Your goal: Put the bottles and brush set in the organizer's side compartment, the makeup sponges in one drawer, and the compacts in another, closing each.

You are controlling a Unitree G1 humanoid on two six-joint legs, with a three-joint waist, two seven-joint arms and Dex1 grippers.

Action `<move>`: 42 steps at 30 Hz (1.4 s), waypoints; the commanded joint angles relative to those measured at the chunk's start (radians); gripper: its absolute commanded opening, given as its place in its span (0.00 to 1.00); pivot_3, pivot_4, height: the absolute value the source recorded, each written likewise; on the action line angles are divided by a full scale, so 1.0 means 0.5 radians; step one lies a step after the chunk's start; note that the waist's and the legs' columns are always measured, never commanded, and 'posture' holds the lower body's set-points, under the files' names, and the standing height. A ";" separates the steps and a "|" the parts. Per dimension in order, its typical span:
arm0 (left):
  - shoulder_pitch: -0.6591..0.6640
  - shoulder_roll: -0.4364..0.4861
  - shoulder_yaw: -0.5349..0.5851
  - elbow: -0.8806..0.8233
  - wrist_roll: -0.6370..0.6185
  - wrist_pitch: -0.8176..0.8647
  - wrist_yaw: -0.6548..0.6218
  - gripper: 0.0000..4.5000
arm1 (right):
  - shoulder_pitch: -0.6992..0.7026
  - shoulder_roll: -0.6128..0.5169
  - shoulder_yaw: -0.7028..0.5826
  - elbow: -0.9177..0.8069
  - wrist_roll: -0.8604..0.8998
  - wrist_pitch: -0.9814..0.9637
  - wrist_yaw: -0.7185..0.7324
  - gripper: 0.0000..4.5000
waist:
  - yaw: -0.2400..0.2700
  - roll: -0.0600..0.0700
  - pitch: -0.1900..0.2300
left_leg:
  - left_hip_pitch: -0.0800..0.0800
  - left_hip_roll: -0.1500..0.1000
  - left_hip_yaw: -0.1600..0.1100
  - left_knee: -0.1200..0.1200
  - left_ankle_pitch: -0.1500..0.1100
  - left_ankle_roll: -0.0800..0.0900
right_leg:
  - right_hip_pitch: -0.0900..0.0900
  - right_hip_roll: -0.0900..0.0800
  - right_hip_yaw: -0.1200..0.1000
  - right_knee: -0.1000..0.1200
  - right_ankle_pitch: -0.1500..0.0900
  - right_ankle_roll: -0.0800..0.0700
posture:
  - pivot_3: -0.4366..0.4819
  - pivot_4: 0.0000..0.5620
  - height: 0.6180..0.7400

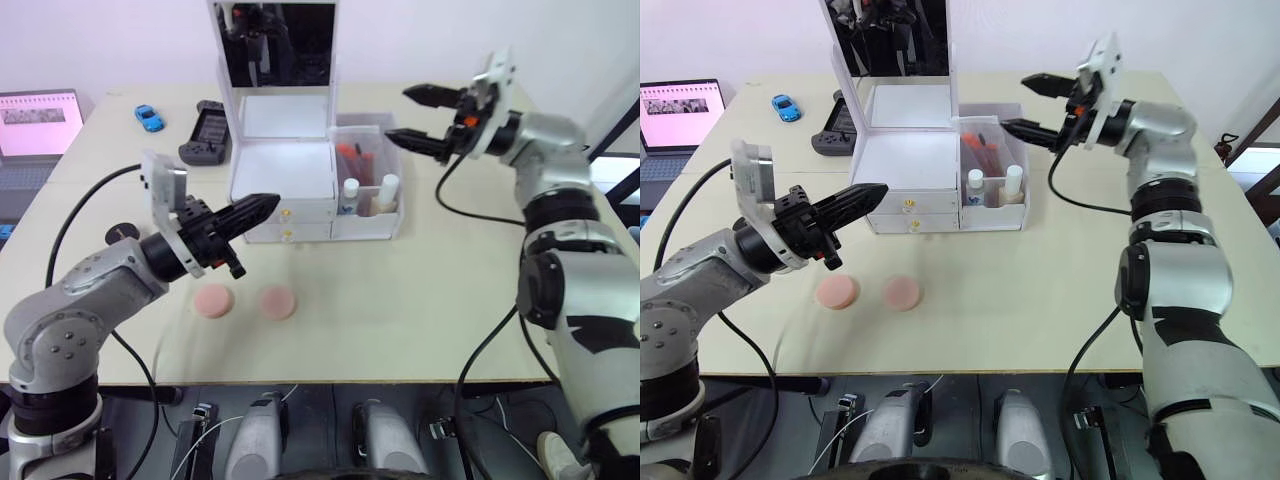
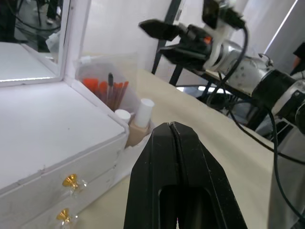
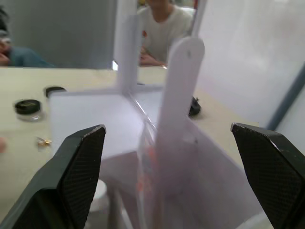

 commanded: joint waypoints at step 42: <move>0.119 0.236 0.064 0.314 0.683 -0.403 -0.449 0.06 | -0.061 -0.164 0.227 0.219 -0.313 -0.418 -0.546 0.12 | 0.004 0.000 0.002 | 0.002 0.000 0.002 -0.002 0.000 0.000 | -0.001 0.001 0.001 0.002 0.000 -0.001 | 0.48 0.27 1.00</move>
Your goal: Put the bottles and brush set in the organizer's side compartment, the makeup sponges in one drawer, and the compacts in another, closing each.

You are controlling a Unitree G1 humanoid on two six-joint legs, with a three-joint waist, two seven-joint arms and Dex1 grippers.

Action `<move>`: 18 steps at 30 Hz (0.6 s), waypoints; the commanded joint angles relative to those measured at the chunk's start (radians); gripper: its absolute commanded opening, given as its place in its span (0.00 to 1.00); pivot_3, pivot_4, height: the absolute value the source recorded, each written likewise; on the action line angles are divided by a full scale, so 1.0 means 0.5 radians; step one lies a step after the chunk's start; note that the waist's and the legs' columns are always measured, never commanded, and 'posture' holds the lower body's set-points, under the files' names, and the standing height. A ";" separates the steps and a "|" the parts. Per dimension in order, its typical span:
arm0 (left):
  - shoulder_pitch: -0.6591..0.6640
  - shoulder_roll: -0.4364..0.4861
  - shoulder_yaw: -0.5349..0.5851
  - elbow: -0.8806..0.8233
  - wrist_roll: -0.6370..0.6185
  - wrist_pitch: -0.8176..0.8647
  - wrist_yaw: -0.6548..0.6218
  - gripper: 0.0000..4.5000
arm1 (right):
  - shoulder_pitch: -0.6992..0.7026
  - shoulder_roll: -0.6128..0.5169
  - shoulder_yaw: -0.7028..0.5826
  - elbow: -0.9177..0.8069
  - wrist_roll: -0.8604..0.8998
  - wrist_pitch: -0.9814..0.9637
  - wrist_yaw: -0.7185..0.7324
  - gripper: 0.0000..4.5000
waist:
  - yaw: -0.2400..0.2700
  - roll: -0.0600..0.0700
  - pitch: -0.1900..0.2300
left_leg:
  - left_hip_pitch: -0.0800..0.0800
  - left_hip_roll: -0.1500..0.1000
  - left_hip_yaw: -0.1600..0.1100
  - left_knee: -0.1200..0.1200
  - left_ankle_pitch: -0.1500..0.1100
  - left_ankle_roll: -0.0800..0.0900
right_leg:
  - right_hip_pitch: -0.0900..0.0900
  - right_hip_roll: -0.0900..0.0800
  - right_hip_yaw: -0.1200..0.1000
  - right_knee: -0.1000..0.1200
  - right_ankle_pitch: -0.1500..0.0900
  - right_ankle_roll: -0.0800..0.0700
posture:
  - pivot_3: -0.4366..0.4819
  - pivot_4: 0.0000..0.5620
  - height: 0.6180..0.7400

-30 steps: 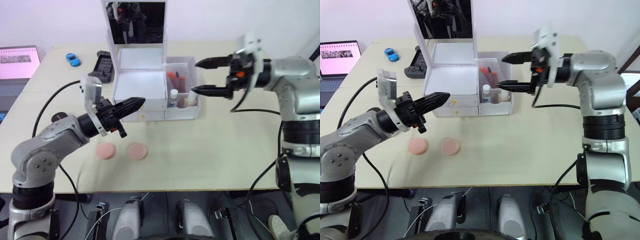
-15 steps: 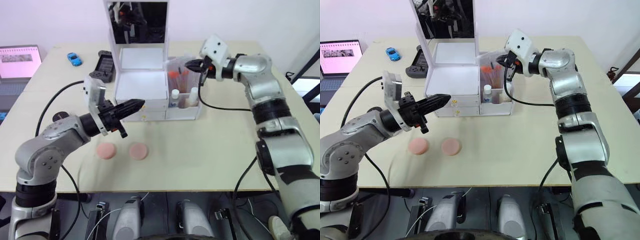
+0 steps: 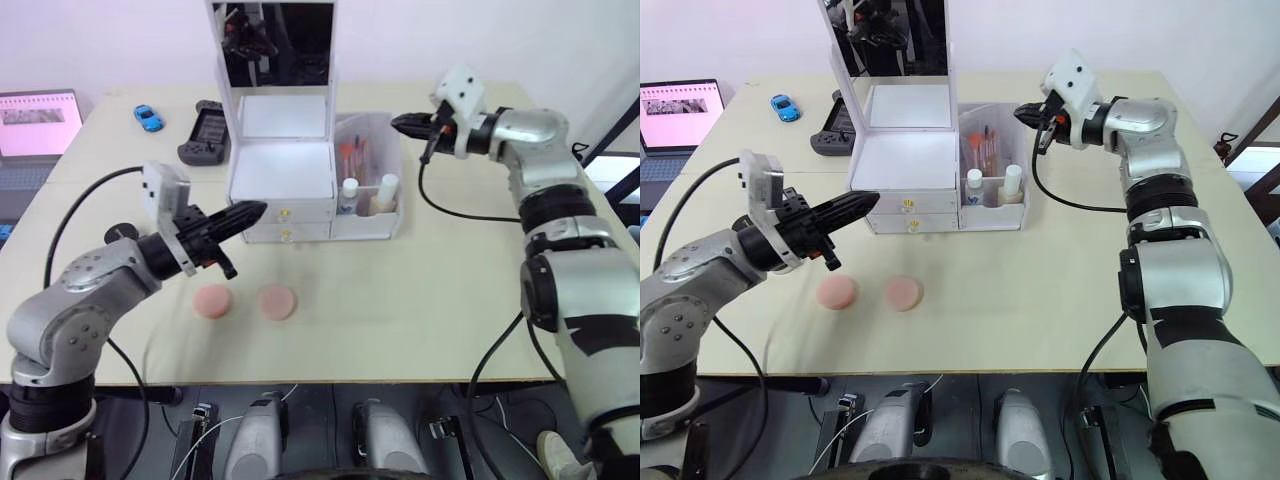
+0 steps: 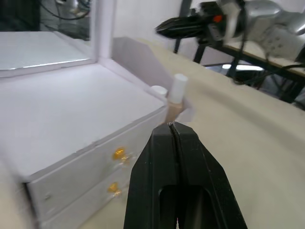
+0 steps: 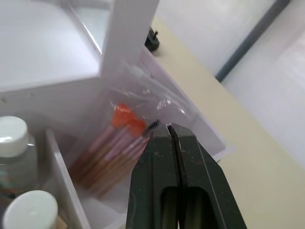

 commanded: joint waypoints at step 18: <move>0.571 0.510 0.831 1.438 0.757 -1.090 -0.719 0.99 | 1.523 -0.775 -0.884 -0.583 0.648 0.413 0.260 1.00 | -0.018 0.002 0.000 | 0.016 0.004 0.021 -0.019 0.000 0.000 | -0.002 -0.003 0.011 -0.003 0.000 -0.004 | 0.48 0.27 1.00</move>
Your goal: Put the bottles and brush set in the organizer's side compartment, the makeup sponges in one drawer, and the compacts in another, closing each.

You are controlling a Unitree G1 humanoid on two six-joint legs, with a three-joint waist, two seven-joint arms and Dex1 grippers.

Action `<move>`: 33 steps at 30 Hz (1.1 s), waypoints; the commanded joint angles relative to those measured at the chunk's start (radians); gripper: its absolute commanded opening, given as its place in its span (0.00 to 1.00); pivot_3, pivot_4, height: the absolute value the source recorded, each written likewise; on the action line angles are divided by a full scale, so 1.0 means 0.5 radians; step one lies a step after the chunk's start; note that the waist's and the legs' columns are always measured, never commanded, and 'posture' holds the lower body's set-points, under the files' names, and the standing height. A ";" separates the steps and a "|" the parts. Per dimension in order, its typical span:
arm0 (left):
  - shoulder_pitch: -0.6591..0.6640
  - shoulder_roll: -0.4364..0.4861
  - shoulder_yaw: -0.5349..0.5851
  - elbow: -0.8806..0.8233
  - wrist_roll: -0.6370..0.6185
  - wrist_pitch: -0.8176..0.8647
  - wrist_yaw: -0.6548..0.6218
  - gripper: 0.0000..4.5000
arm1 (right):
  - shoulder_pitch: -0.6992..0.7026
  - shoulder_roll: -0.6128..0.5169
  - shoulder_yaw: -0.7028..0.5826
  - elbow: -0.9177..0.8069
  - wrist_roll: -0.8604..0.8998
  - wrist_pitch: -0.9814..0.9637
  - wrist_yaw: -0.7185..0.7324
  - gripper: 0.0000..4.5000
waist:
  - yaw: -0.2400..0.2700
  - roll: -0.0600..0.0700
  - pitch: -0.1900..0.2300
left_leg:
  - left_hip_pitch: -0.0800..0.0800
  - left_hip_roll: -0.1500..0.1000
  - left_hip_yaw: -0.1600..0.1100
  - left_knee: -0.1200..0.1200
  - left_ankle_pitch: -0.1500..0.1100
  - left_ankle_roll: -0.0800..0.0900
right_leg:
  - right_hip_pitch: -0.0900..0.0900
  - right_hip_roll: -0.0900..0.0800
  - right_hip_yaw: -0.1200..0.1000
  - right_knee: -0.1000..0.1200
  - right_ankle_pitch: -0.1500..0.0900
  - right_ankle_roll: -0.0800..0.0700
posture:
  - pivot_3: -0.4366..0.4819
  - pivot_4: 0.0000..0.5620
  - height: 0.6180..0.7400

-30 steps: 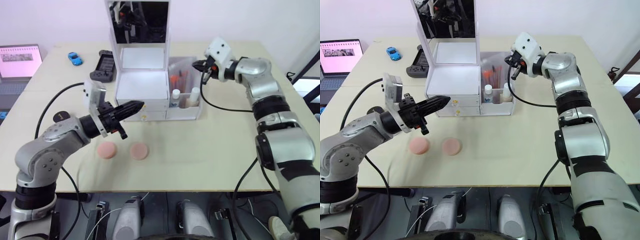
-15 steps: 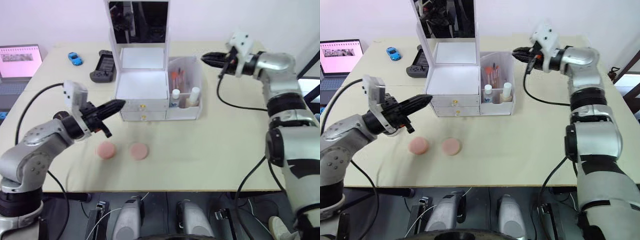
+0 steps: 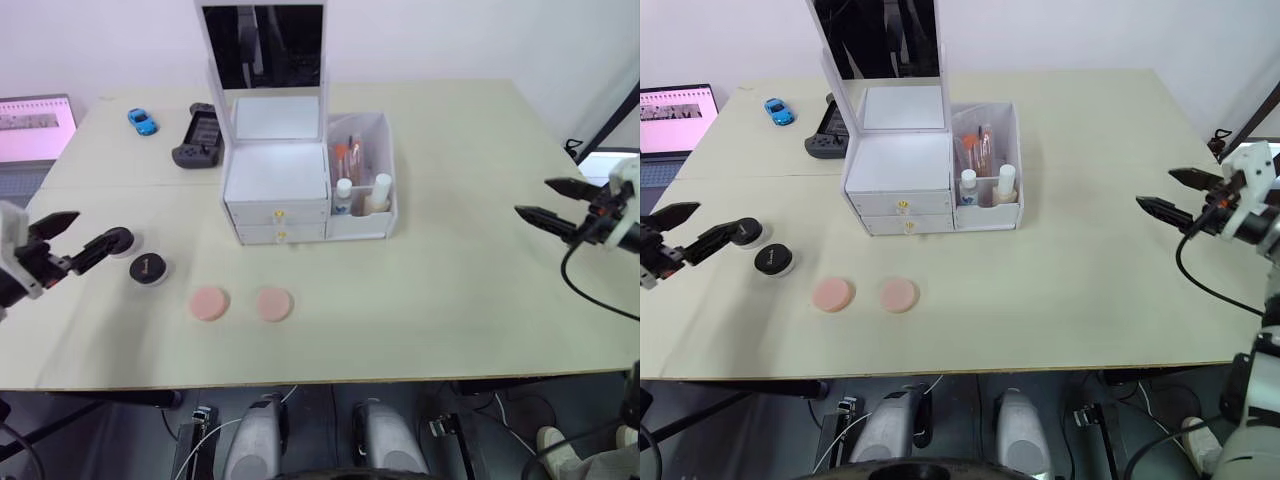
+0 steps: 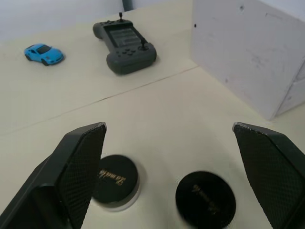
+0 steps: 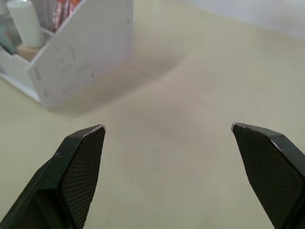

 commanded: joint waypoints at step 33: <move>0.203 -0.115 0.114 -1.562 -0.681 0.930 0.297 0.99 | -0.377 0.135 0.695 -1.938 0.555 1.408 -0.021 1.00 | 0.019 -0.009 -0.003 | 0.000 0.004 0.027 0.002 -0.001 0.002 | -0.020 0.001 0.033 0.012 -0.003 -0.006 | 0.48 0.27 1.00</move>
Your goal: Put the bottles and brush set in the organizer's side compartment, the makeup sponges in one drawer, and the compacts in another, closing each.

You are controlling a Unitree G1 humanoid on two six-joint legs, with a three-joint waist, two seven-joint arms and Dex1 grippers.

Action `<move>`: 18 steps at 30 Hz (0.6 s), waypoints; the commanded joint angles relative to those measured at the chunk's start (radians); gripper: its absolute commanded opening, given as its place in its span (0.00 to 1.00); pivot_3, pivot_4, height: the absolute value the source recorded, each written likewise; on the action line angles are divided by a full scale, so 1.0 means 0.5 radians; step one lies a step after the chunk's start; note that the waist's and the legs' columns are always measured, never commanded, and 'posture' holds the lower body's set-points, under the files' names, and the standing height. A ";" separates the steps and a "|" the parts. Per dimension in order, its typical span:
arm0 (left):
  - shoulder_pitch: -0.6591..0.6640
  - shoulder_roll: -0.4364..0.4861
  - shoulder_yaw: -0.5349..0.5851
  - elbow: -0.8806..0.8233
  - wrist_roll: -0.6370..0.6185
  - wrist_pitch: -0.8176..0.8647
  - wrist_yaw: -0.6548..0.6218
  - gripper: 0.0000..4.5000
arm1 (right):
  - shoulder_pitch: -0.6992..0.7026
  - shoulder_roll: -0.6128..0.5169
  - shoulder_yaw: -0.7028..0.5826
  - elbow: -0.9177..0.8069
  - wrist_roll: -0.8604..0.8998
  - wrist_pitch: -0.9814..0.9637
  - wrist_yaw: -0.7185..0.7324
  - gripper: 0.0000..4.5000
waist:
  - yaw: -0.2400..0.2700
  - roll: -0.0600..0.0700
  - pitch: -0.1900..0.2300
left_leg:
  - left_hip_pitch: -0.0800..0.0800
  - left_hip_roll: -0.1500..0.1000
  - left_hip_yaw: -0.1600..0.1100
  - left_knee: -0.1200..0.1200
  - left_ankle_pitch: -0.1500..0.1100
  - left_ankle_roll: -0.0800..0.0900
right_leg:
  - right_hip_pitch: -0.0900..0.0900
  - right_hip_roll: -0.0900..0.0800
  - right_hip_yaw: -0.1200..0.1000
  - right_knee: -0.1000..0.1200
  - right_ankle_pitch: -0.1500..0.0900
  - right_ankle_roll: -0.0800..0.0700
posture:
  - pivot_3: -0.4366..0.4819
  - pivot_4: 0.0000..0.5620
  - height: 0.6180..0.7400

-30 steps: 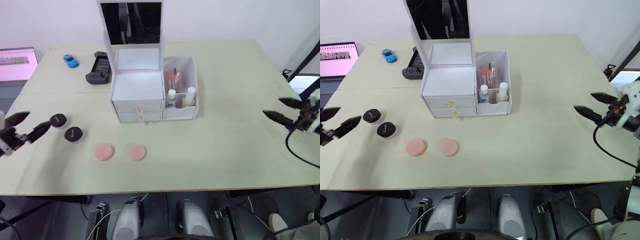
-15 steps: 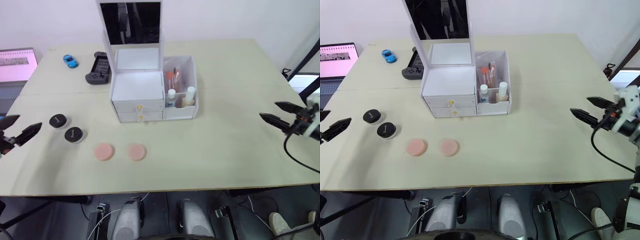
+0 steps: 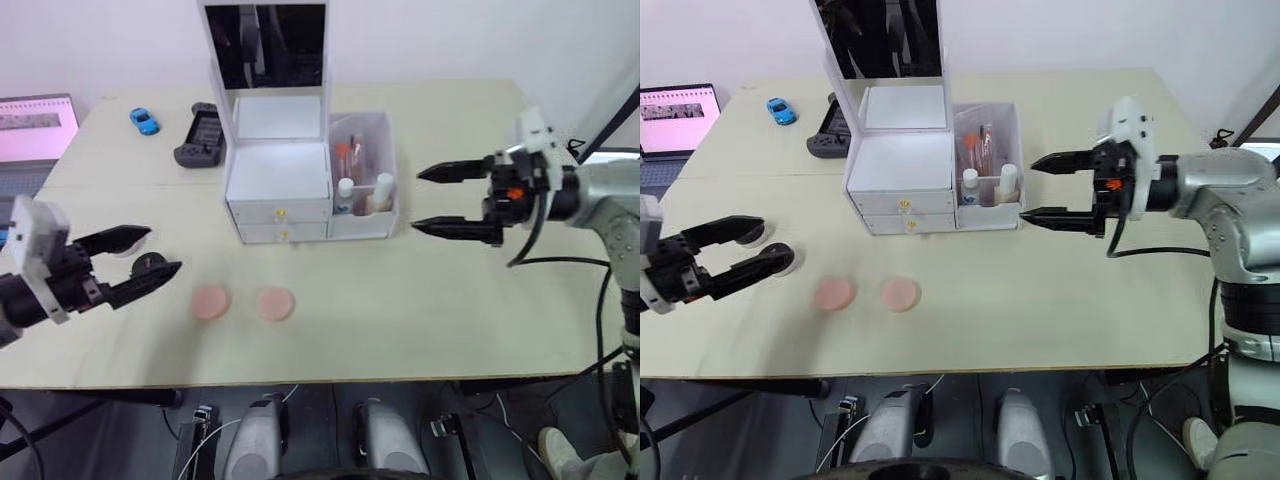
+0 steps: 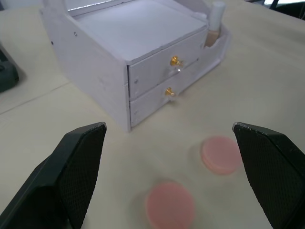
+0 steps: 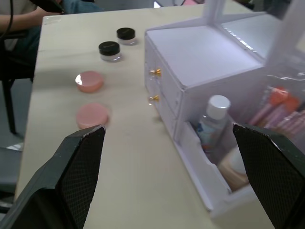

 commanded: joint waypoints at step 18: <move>-0.420 -1.144 -1.353 -0.304 0.873 -0.250 1.486 0.99 | 0.001 0.000 0.139 -0.433 -0.249 -0.045 -0.319 1.00 | 0.021 -0.008 -0.004 | 0.000 -0.003 -0.003 0.010 -0.001 0.002 | 0.003 0.002 0.001 0.008 0.004 0.007 | 0.48 0.27 1.00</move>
